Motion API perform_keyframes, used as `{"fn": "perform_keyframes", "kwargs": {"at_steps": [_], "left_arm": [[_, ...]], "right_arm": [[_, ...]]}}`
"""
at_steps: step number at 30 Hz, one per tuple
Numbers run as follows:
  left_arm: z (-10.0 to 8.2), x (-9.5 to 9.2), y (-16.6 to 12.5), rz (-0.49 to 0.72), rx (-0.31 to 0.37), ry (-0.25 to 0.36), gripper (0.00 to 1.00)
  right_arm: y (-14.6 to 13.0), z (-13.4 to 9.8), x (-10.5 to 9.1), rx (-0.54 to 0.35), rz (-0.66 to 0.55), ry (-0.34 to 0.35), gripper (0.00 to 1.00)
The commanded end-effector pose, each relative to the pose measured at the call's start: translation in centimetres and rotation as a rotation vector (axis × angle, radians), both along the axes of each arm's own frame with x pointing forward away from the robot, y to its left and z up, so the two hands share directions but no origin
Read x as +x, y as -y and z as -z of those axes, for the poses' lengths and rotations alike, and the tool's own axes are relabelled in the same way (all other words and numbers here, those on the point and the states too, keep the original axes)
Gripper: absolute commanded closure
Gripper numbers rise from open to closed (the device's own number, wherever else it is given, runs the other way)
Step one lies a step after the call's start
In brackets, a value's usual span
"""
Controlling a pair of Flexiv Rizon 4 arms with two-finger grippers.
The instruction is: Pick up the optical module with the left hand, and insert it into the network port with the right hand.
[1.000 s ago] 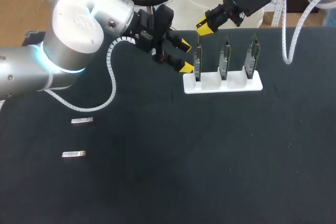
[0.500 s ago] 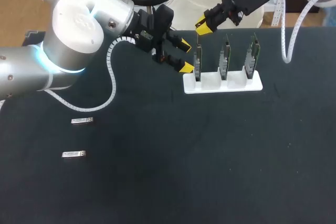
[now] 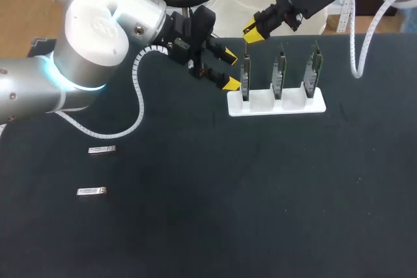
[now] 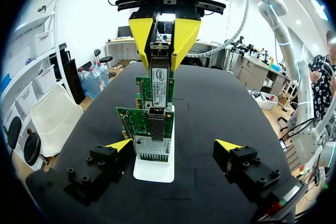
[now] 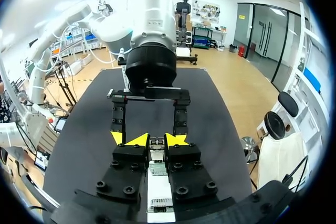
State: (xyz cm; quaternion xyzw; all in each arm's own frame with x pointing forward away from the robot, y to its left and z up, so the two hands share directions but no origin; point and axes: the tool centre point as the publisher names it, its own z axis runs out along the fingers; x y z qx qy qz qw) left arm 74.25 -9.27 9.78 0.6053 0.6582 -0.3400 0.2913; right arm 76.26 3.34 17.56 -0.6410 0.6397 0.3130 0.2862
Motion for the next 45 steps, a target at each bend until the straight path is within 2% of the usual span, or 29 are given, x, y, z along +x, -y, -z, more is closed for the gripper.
{"fn": "perform_keyframes", "kwargs": {"at_steps": [1,33,45], "left_arm": [[-0.02,0.16,0.10,0.002,0.004,-0.003,0.00],[-0.02,0.16,0.10,0.002,0.004,-0.003,0.00],[-0.02,0.16,0.10,0.002,0.004,-0.003,0.00]], "right_arm": [[-0.02,0.07,-0.02,0.000,0.003,0.000,1.00],[-0.09,0.94,-0.04,-0.010,0.007,-0.017,1.00],[-0.01,0.15,0.05,-0.001,-0.006,0.004,1.00]]}}
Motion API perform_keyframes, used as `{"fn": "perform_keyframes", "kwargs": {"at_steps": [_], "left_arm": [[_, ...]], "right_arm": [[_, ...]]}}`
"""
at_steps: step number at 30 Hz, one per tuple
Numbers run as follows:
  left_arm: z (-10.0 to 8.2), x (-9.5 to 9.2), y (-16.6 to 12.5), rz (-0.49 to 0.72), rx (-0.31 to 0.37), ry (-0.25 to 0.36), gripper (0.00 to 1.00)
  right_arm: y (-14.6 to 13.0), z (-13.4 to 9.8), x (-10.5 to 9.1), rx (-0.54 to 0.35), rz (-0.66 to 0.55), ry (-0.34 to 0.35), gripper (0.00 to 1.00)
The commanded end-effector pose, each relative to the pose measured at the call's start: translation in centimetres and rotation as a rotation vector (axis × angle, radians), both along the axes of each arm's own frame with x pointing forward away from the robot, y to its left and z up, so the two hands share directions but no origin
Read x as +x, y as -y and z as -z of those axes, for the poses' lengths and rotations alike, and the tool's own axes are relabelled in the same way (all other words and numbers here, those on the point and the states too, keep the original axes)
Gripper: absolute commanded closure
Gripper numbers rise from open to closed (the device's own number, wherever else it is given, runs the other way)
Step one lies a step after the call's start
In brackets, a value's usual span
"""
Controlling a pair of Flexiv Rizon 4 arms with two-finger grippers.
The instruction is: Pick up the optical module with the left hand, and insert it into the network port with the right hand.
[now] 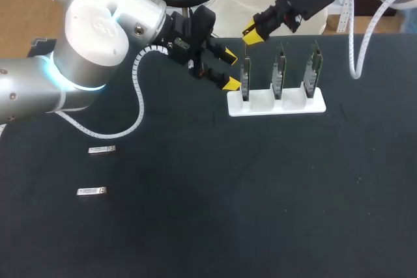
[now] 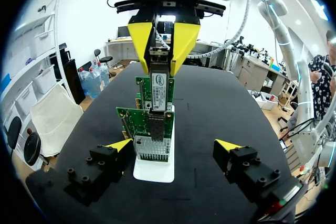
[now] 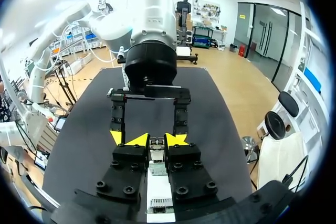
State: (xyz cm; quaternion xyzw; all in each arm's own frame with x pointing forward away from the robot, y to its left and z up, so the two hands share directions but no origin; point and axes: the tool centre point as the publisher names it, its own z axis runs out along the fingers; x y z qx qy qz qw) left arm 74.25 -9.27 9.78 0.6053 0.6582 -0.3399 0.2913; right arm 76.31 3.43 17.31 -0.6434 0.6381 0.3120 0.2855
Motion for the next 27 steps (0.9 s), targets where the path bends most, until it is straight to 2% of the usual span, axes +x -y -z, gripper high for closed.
{"fn": "perform_keyframes", "kwargs": {"at_steps": [1,27], "left_arm": [[-0.02,0.16,0.10,0.002,0.004,-0.003,0.00],[-0.02,0.16,0.10,0.002,0.004,-0.003,0.00]], "right_arm": [[0.08,-0.10,0.01,0.001,-0.001,0.002,1.00],[-0.10,-0.05,0.08,0.006,0.002,0.001,1.00]]}}
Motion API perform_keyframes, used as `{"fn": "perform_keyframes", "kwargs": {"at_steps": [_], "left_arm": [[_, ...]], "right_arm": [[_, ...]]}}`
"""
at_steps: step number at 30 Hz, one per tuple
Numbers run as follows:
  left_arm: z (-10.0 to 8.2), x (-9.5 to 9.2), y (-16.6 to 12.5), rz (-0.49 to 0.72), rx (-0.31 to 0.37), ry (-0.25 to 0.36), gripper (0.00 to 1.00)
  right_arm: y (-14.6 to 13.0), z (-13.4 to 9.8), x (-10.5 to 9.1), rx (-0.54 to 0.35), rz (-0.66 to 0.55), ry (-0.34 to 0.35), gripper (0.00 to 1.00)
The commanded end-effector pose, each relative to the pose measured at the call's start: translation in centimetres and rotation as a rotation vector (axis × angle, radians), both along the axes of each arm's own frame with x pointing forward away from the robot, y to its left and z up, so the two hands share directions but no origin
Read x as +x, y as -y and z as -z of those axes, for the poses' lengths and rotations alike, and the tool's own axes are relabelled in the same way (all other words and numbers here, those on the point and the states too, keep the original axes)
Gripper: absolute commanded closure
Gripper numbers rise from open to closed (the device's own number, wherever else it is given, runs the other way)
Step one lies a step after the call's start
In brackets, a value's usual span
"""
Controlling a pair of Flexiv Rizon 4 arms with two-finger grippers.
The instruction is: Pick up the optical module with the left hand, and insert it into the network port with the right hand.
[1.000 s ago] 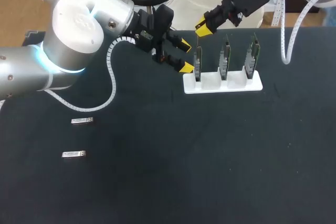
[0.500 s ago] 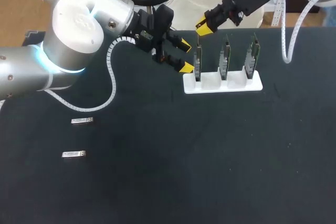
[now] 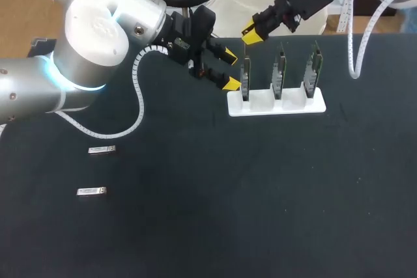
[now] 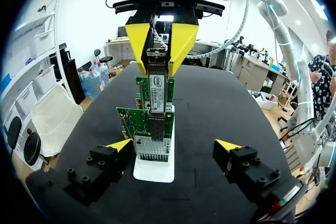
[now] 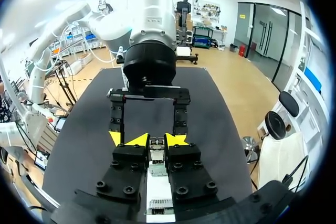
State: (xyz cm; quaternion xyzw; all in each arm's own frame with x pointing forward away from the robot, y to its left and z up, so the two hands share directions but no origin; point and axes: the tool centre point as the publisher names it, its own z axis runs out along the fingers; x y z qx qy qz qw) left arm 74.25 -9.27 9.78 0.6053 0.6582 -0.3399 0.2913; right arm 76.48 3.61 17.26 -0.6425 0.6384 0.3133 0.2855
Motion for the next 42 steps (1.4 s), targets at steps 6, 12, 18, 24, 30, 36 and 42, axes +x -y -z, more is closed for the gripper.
{"fn": "perform_keyframes", "kwargs": {"at_steps": [6,12,18,24,30,36,42], "left_arm": [[0.0,0.2,0.1,0.002,0.004,-0.003,0.00],[0.0,0.2,0.1,0.002,0.004,-0.003,0.00],[0.0,0.2,0.1,0.002,0.004,-0.003,0.00],[0.0,0.2,0.1,0.002,0.004,-0.003,0.00],[0.0,0.2,0.1,0.002,0.004,-0.003,0.00],[0.0,0.2,0.1,0.002,0.004,-0.003,0.00],[0.0,0.2,0.1,0.002,0.004,-0.003,0.00]], "right_arm": [[0.1,-0.1,-0.1,0.004,0.003,0.006,1.00],[0.1,0.2,0.0,0.001,0.006,0.000,1.00],[0.1,0.4,0.0,-0.003,0.009,-0.001,1.00],[0.1,0.4,0.0,-0.005,0.009,0.000,1.00],[0.2,0.5,0.0,-0.005,0.012,-0.001,1.00],[0.3,0.9,0.0,-0.007,0.020,-0.014,1.00],[0.3,1.0,0.0,-0.007,0.024,-0.018,1.00]]}}
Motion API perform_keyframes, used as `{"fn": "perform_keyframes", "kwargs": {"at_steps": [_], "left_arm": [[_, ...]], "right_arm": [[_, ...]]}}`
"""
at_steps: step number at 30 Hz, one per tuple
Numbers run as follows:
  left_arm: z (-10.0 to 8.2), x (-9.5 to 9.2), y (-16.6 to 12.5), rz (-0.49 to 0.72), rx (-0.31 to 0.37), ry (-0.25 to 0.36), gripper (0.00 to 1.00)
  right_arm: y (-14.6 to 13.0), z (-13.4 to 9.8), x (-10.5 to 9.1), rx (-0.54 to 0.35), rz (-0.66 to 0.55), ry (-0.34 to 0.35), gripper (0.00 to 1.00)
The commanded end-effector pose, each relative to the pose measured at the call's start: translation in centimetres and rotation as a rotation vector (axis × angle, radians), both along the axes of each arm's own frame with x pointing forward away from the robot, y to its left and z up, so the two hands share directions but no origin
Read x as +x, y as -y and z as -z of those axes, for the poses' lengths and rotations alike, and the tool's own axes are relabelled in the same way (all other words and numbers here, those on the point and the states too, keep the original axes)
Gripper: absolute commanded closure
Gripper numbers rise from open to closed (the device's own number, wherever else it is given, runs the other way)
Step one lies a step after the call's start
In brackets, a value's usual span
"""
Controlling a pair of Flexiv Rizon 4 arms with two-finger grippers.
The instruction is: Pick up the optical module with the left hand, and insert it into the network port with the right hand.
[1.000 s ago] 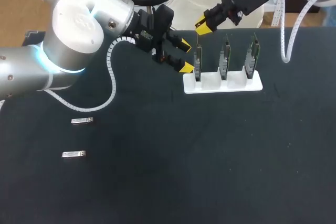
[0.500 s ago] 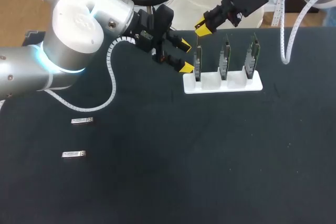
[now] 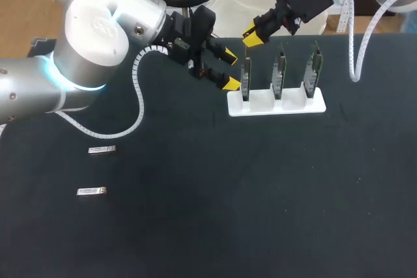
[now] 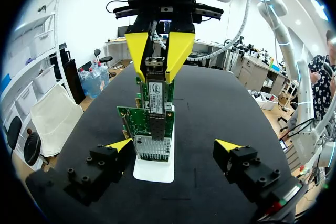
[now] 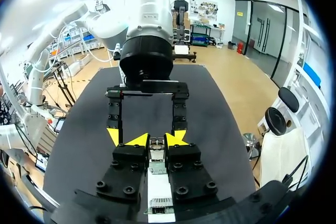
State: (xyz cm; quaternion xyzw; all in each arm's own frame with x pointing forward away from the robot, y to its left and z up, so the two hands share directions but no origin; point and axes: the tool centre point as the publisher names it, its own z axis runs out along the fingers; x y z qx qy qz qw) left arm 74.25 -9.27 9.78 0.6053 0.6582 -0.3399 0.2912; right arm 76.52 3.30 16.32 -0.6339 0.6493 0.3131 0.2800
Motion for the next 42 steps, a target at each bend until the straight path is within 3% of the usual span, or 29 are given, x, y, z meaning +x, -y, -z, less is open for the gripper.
{"fn": "perform_keyframes", "kwargs": {"at_steps": [1,2,3,4,22,23,24,25,42], "left_arm": [[0.0,0.2,0.1,0.002,0.004,-0.003,0.00],[0.0,0.2,0.1,0.002,0.004,-0.003,0.00],[0.0,0.2,0.1,0.002,0.004,-0.003,0.00],[0.0,0.2,0.1,0.002,0.004,-0.003,0.00],[0.0,0.2,0.1,0.002,0.004,-0.003,0.00],[0.0,0.2,0.1,0.002,0.004,-0.003,0.00],[0.0,0.2,0.1,0.002,0.004,-0.003,0.00],[0.0,0.2,0.1,0.002,0.004,-0.003,0.00],[0.0,0.2,0.1,0.002,0.004,-0.003,0.00]], "right_arm": [[0.0,0.1,0.0,0.002,0.002,-0.001,1.00],[0.0,0.1,0.0,0.001,0.002,-0.002,0.69],[0.0,0.1,0.0,0.000,0.002,-0.002,0.07],[0.0,0.1,-0.1,0.000,0.003,-0.002,0.00],[1.0,-1.7,-0.4,0.066,-0.013,-0.030,0.00],[1.0,-1.7,-0.4,0.062,-0.012,-0.024,0.17],[1.0,-1.7,-0.5,0.053,-0.003,-0.020,0.64],[1.0,-1.7,-0.5,0.053,-0.001,-0.019,1.00],[-0.2,-0.9,-0.4,0.063,-0.008,-0.021,1.00]]}}
